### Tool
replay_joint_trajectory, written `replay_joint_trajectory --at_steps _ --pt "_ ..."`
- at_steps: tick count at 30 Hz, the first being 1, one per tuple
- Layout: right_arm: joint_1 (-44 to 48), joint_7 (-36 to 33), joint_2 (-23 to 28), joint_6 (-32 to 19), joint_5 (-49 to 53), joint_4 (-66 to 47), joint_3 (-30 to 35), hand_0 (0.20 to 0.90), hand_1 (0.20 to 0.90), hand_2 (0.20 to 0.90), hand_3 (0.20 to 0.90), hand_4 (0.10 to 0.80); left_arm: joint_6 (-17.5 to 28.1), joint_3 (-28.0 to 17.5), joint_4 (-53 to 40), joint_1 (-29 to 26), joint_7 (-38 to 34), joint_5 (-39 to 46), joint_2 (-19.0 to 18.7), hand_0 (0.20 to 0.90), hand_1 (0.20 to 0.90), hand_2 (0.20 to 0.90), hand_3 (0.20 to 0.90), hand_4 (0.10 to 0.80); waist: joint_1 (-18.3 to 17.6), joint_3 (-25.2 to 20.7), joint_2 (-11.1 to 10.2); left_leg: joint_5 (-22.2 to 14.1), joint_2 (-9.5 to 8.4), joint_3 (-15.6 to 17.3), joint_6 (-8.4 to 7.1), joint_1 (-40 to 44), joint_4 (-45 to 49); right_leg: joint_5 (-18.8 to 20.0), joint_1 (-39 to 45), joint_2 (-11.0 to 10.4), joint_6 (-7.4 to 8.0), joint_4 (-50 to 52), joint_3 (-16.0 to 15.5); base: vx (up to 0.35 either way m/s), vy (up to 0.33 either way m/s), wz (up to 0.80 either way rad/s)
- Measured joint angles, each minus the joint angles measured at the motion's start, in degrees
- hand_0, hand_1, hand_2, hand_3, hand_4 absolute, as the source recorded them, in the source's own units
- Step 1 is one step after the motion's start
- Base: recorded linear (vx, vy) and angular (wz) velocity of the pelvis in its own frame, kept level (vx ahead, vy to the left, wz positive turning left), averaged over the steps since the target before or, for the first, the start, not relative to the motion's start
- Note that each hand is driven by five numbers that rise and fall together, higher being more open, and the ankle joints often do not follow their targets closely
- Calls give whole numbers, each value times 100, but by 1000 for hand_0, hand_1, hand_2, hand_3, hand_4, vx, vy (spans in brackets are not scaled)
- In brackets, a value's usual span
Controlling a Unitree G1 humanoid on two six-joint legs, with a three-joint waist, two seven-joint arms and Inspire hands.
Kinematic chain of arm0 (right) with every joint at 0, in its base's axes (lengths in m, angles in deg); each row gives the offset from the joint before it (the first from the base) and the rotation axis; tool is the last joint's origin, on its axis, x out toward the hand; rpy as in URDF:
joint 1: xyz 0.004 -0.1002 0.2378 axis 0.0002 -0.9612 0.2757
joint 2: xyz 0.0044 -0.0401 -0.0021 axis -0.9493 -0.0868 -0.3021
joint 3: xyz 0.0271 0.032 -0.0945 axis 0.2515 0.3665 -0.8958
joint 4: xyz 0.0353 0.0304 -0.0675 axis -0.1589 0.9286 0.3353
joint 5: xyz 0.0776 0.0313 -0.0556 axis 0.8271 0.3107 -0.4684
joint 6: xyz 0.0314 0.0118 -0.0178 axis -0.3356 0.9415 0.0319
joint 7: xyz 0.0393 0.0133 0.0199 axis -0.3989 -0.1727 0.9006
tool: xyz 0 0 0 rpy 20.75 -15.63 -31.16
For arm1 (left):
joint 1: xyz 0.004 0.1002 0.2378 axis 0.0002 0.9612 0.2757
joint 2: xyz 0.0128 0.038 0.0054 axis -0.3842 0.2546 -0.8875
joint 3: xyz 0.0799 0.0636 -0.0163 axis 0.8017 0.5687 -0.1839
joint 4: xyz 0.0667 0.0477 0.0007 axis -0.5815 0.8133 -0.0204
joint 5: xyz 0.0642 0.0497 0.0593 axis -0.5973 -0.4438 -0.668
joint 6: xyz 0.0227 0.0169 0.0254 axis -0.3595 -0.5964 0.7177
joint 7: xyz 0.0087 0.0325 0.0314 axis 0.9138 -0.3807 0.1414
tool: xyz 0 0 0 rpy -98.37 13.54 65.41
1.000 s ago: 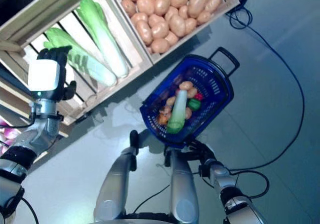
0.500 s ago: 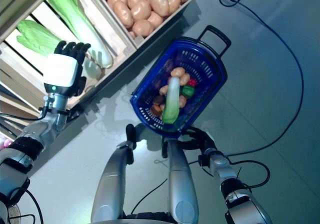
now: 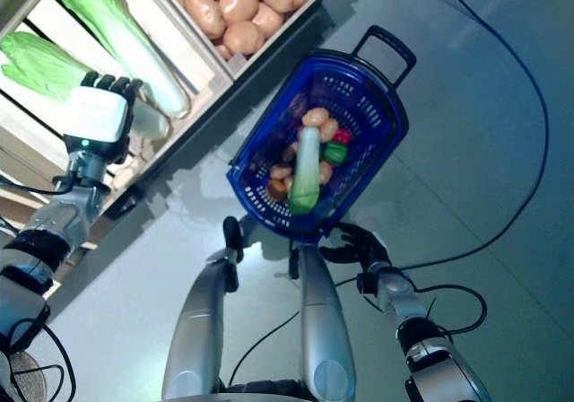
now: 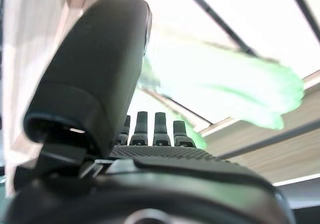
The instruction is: Put vegetables into the basket
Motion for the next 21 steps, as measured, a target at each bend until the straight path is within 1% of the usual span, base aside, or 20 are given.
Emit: replay_joint_trajectory --at_steps 6,15,21 --pt "-11 -63 30 -18 6 -123 -3 900 900 900 900 800 -17 -15 151 -35 -38 -4 -10 900 900 900 900 800 -6 12 -24 0 1 -7 1 -111 -12 17 -105 5 -32 -18 -11 0 0 0" --pt "-10 -95 31 -21 4 -120 -1 900 900 900 900 800 -53 -24 90 -17 -32 -25 -15 900 900 900 900 800 0 12 -24 -4 0 -10 7 -115 -22 11 -107 -3 -19 -40 -13 0 0 0" --pt "-9 -131 43 -67 13 -166 3 900 900 900 900 800 -154 -22 28 -73 -47 -256 -52 900 900 900 900 800 -2 12 -24 6 0 -12 -8 -227 -12 1 -218 -4 -2 -15 -25 -3 0 1"
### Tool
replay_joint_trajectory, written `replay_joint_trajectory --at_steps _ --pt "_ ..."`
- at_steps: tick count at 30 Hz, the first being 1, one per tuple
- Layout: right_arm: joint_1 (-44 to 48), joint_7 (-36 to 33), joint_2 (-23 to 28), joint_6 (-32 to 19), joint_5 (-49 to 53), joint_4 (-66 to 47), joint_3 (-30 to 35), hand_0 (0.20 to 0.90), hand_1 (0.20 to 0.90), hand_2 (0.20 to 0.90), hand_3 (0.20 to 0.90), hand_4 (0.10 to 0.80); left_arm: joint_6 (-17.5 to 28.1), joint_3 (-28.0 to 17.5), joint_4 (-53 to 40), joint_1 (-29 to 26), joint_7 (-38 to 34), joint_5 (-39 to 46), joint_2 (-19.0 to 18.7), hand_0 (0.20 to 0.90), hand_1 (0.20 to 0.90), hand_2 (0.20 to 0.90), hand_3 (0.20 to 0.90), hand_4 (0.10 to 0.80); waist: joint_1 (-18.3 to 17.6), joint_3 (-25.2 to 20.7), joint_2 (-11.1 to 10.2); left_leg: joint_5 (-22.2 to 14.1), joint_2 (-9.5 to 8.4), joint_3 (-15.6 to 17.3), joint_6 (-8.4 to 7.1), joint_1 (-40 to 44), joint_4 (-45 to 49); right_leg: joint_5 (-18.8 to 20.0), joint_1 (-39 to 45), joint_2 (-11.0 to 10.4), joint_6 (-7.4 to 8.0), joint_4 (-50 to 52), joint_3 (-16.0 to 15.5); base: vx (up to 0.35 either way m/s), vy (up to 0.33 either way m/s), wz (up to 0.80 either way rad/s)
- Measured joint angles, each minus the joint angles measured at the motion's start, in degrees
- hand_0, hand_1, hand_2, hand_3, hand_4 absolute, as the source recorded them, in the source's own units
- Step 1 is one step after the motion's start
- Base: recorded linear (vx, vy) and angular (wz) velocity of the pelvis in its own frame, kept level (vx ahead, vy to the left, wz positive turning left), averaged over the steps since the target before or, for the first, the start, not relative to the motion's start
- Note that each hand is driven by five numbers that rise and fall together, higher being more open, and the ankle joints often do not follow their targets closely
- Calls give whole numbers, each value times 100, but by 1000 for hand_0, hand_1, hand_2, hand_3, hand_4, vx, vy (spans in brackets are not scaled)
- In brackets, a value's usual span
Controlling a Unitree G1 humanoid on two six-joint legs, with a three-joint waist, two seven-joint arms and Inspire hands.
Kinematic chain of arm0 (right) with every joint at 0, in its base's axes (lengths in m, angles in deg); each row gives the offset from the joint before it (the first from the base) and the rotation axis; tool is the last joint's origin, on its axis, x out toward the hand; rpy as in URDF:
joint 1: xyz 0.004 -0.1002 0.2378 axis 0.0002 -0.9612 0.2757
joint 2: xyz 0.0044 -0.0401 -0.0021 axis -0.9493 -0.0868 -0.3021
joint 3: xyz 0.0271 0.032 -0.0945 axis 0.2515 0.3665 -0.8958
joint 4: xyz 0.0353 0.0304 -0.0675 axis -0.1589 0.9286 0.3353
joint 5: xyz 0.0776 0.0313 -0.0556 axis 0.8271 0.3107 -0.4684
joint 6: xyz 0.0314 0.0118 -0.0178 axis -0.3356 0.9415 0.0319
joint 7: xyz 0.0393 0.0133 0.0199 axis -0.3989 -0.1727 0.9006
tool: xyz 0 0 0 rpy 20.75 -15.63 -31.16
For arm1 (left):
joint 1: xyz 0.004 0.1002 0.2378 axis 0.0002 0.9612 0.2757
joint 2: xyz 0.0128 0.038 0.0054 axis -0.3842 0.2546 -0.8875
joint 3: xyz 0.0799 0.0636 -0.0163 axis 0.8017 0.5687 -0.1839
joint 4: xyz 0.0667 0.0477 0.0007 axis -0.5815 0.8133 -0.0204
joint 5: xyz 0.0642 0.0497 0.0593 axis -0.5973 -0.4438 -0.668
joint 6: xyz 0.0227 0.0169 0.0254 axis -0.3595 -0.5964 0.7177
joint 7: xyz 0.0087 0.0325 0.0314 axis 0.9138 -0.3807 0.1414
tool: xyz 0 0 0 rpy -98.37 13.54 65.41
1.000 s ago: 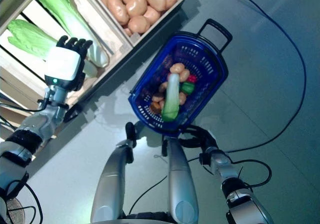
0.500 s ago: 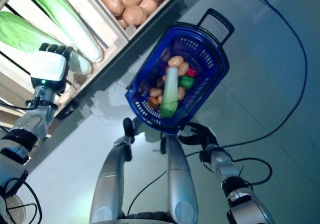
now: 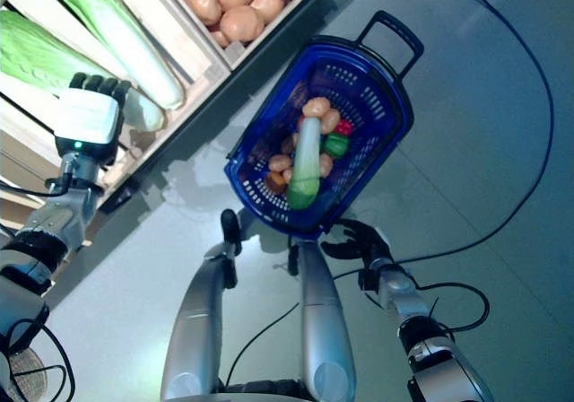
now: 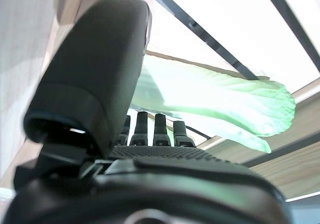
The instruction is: Put vegetables into the basket
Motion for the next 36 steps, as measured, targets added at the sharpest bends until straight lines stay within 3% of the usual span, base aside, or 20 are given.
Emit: replay_joint_trajectory --at_steps 13,15,16,17,36 --pt "-2 -143 31 -29 15 -51 8 900 900 900 900 800 -64 256 93 -399 -272 -428 -101 900 900 900 900 800 -12 2 -7 -14 0 -2 22 -292 90 36 -250 0 -6 26 3 -3 13 1" --pt "-8 -151 36 -30 107 -68 4 900 900 900 900 800 -65 318 143 -436 -272 -417 -108 604 604 604 604 602 -23 3 -16 -19 0 -1 30 -321 116 45 -272 1 6 24 7 0 0 0" --pt "-20 -151 35 -30 164 -73 -2 900 900 900 900 800 -65 333 158 -446 -272 -417 -108 519 519 519 519 546 -26 2 -20 -23 -3 -1 36 -323 117 48 -271 -1 16 16 13 0 0 0" --pt "-23 -151 35 -30 164 -72 -3 900 900 900 900 800 -66 334 156 -447 -273 -417 -108 300 300 300 300 400 -29 2 -22 -24 -6 -1 38 -323 117 49 -271 -2 23 12 16 0 0 0" --pt "-56 -168 32 -34 166 -74 -32 900 900 900 900 800 -57 328 282 -521 -444 -283 -104 300 300 300 300 400 -168 3 -68 -42 -9 -4 66 -296 193 90 -186 -11 69 -8 11 0 0 0"
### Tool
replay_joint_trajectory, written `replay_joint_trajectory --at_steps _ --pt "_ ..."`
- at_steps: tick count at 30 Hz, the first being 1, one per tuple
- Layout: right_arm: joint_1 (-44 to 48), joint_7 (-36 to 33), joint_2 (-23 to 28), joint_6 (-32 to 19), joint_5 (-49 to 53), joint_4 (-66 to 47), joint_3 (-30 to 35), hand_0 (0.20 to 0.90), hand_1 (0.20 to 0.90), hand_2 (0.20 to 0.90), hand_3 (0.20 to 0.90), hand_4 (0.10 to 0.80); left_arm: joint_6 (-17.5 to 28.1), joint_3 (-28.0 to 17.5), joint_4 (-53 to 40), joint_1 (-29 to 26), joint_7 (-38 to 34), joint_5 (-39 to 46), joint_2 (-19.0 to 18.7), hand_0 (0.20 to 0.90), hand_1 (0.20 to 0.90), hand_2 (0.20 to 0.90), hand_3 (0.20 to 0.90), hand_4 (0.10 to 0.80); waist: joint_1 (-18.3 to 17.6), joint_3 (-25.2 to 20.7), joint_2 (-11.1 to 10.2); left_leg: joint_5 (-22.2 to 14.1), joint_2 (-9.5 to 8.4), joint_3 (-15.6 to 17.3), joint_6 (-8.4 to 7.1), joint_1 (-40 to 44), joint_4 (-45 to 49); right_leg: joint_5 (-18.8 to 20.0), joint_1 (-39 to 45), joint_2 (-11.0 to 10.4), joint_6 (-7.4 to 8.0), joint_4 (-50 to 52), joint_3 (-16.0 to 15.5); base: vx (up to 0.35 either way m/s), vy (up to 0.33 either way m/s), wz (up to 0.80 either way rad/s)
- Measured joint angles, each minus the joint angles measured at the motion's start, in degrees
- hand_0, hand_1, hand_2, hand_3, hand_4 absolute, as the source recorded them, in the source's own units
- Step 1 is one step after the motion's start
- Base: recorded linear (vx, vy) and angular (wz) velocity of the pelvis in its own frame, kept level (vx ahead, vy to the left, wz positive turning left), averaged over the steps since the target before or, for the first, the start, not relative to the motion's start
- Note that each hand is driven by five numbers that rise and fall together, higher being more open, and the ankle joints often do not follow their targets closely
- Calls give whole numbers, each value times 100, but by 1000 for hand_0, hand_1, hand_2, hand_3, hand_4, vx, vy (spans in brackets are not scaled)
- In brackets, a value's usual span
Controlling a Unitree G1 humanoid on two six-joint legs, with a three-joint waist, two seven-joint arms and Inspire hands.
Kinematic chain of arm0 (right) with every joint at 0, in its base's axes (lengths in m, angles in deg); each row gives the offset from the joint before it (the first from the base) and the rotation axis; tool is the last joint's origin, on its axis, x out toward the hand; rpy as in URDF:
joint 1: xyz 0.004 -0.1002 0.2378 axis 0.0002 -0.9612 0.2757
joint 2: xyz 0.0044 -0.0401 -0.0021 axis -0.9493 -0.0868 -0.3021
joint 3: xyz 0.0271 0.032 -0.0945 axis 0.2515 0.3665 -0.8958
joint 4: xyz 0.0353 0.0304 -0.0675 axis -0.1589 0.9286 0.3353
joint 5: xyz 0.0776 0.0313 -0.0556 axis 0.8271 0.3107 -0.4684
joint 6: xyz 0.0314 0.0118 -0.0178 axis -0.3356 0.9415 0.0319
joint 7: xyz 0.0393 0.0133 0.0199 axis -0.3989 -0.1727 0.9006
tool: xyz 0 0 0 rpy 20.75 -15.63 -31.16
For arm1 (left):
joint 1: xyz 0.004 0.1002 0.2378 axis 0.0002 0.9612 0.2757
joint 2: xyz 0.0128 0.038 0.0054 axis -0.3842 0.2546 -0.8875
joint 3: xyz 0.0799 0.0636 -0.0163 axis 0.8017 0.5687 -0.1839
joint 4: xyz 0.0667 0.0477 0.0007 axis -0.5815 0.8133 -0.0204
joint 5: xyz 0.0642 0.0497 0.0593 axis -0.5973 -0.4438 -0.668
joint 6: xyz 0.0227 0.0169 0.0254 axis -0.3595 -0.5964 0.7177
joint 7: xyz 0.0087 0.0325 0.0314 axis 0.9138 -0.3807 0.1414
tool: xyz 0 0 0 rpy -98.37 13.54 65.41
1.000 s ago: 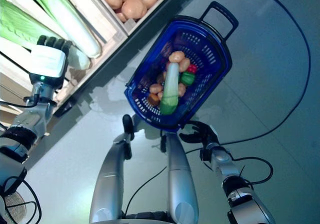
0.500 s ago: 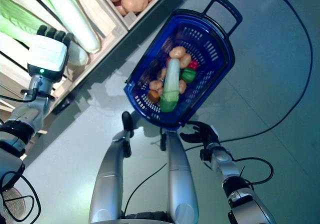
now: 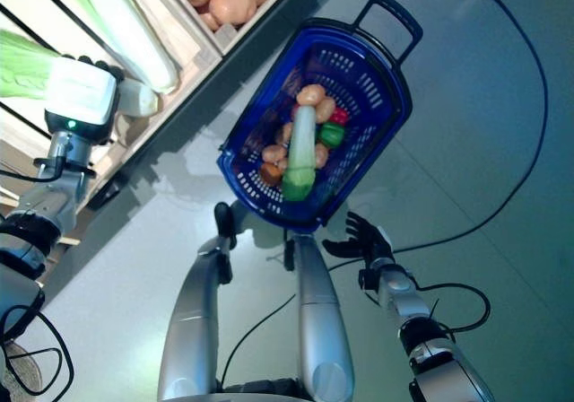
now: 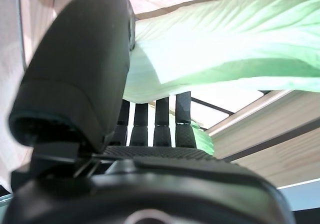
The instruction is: Put vegetables into the basket
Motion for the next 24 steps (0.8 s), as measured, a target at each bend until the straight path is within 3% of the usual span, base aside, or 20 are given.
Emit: replay_joint_trajectory --at_steps 6,11,17,24 --pt "-89 -1 -5 -5 0 0 -7 900 900 900 900 800 279 -170 -53 445 -137 391 41 300 300 300 300 400 -3 -1 -7 5 1 -23 -3 278 -97 17 287 5 -17 -101 -35 7 -28 0" --pt "-411 -75 -66 -38 1 3 -9 900 900 900 900 800 985 -752 -340 1100 -686 739 149 300 300 300 300 400 124 0 -25 133 -16 -83 -20 978 -591 38 941 11 5 -446 -75 34 -24 5" --pt "-693 -210 -332 -56 1 83 2 900 900 900 900 800 1549 -1679 -1557 1988 -957 1388 250 300 300 300 300 400 345 -2 -50 437 -62 -142 -28 1928 -1495 144 1814 10 27 -1039 -255 43 -32 8" --pt "-926 -222 -560 -76 -15 112 194 900 900 900 900 800 2147 -2181 -2815 3169 -842 2073 567 300 300 300 300 400 695 -5 -44 528 -67 -279 5 2855 -2062 140 2792 2 77 -1536 -458 84 -32 11"
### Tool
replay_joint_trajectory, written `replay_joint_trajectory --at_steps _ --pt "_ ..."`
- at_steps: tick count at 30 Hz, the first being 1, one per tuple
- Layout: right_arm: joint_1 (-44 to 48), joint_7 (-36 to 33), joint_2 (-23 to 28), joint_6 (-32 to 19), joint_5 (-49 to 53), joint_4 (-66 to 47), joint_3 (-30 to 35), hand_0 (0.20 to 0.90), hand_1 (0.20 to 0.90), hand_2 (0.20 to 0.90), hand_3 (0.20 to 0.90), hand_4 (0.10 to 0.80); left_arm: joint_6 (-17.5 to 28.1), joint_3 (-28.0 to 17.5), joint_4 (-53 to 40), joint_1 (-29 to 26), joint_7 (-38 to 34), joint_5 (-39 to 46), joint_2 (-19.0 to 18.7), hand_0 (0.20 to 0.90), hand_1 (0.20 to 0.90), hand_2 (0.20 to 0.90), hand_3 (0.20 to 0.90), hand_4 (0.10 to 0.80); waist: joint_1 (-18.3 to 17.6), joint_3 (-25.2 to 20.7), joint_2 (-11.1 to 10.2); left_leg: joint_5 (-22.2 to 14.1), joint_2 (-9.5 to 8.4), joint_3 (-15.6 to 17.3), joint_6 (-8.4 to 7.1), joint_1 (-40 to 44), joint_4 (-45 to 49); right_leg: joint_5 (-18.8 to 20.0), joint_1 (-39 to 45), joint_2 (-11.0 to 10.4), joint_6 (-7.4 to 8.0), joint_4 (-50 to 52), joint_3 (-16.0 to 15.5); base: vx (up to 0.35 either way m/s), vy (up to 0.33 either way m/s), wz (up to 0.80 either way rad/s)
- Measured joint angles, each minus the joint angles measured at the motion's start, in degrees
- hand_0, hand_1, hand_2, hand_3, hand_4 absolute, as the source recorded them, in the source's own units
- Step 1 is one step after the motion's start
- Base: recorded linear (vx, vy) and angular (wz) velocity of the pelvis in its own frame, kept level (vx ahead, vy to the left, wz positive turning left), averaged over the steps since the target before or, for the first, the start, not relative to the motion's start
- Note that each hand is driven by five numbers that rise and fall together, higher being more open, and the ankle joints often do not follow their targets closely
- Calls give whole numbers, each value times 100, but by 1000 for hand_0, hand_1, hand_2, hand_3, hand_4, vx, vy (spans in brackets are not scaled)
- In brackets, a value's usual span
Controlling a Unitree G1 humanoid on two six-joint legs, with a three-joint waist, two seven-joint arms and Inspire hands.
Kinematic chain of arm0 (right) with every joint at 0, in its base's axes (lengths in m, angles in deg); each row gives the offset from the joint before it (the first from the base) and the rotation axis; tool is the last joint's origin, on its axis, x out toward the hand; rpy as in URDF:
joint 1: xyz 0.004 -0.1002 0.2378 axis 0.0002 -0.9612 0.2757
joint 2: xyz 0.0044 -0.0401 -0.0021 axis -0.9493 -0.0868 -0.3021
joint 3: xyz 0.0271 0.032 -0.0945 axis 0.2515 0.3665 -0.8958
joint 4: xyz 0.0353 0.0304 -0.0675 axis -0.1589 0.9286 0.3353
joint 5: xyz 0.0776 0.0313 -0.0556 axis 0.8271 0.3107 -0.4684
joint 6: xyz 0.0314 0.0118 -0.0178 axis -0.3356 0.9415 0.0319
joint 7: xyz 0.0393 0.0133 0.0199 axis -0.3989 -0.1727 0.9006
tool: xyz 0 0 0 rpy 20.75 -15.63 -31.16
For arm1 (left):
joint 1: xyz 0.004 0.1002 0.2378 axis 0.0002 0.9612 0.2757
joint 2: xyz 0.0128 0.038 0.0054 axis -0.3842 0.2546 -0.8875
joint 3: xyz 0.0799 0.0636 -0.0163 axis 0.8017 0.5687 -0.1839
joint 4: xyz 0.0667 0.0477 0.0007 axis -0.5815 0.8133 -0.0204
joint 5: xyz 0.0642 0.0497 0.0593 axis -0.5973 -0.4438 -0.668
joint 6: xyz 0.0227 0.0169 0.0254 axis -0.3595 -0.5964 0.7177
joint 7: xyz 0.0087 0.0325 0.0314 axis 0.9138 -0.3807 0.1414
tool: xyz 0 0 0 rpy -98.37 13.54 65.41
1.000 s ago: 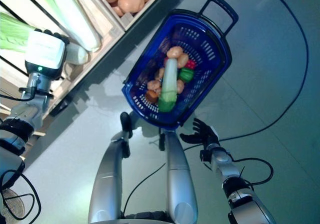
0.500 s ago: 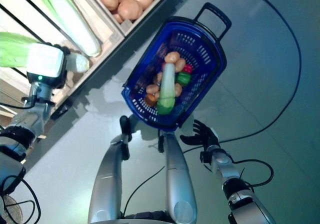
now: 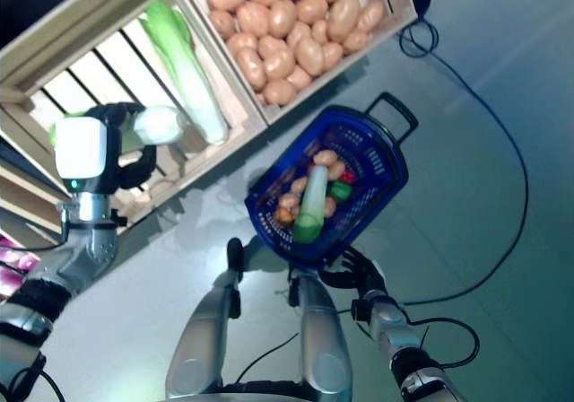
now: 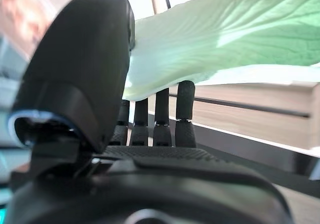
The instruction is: Put vegetables into the basket
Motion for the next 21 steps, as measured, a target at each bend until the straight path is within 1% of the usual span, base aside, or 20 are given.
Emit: replay_joint_trajectory --at_steps 1,3,5,6,7,9,10,11,12,14,17,18,19,20,21 --pt "-17 -4 -34 -3 -3 -5 86 900 900 900 900 800 29 -123 -137 123 70 85 51 300 300 300 300 400 44 -1 2 10 -1 -22 0 51 -44 2 65 -1 7 -48 -28 81 -63 10" --pt "-160 -9 -102 -85 -2 -53 262 900 900 900 900 800 274 -414 -436 481 221 570 336 300 300 300 300 400 148 -2 6 43 2 -49 -4 295 -220 5 304 12 27 -197 -70 103 -74 9" --pt "-257 -8 -124 -127 4 -124 345 900 900 900 900 800 470 -694 -648 748 534 987 521 300 300 300 300 400 221 -7 8 45 7 -94 -7 466 -314 0 498 22 41 -311 -114 95 -47 10" --pt "-392 -9 -137 -150 2 -275 466 900 900 900 900 800 647 -900 -849 927 786 1436 754 300 300 300 300 400 224 -13 25 47 9 -150 -11 584 -378 7 651 30 53 -419 -160 73 -27 13" --pt "-455 -9 -142 -156 2 -352 506 900 900 900 900 800 710 -994 -959 1011 930 1670 857 300 300 300 300 400 231 -19 34 47 8 -181 -11 632 -397 13 736 36 62 -469 -192 85 -30 18" --pt "-716 -9 -142 -206 -4 -771 658 900 900 900 900 800 935 -1264 -1413 1297 1585 2670 1225 300 300 300 300 400 271 -41 37 43 21 -218 -5 857 -495 38 1036 67 94 -666 -243 106 -29 12" --pt "-853 -9 -155 -210 -15 -1079 743 900 900 900 900 800 996 -1427 -1607 1450 1943 3168 1475 300 300 300 300 400 281 -57 49 43 24 -214 -2 1003 -576 62 1198 83 119 -782 -246 105 -27 4" --pt "-916 -9 -155 -247 -23 -1207 745 900 900 900 900 800 1043 -1439 -1661 1511 2079 3439 1568 300 300 300 300 400 269 -110 52 42 24 -222 -1 1040 -593 83 1270 92 125 -862 -255 82 -24 3" --pt "-989 -9 -155 -260 -67 -1389 749 900 900 900 900 800 1072 -1445 -1741 1581 2403 3860 1649 300 300 300 300 400 270 -223 54 38 29 -235 3 1096 -659 96 1349 106 137 -968 -270 75 -23 6" --pt "-1092 -9 -161 -304 -239 -1702 761 900 900 900 900 800 1078 -1483 -2011 1733 3097 4876 1806 300 300 300 300 400 265 -369 57 38 32 -279 4 1255 -750 159 1598 130 160 -1197 -328 77 -20 12" --pt "-1114 -9 -168 -310 -361 -1817 773 900 900 900 900 800 1077 -1475 -2225 1770 4046 6312 2035 300 300 300 300 400 261 -662 52 36 30 -334 7 1426 -870 205 1851 160 181 -1459 -394 90 -21 12" --pt "-1115 -9 -167 -309 -449 -1841 776 900 900 900 900 800 1075 -1477 -2258 1776 4174 6479 2068 300 300 300 300 400 268 -725 52 36 30 -332 8 1441 -888 212 1873 164 184 -1488 -394 84 -22 2" --pt "-1117 -6 -168 -309 -483 -1952 793 900 900 900 900 800 1043 -1489 -2404 1796 4466 7024 2142 300 300 300 300 400 270 -749 53 37 31 -325 8 1590 -954 244 2036 178 191 -1598 -393 63 -13 -2" --pt "-1159 -5 -169 -309 -513 -2085 805 900 900 900 900 800 1017 -1487 -2518 1831 4676 7381 2214 300 300 300 300 400 258 -820 54 31 29 -323 15 1671 -992 269 2143 186 205 -1694 -392 63 -6 -2" --pt "-1191 1 -169 -299 -524 -2181 816 900 900 900 900 800 980 -1490 -2584 1862 4789 7519 2254 300 300 300 300 400 248 -893 52 27 28 -316 21 1694 -1012 289 2180 191 209 -1749 -389 67 -4 -3"
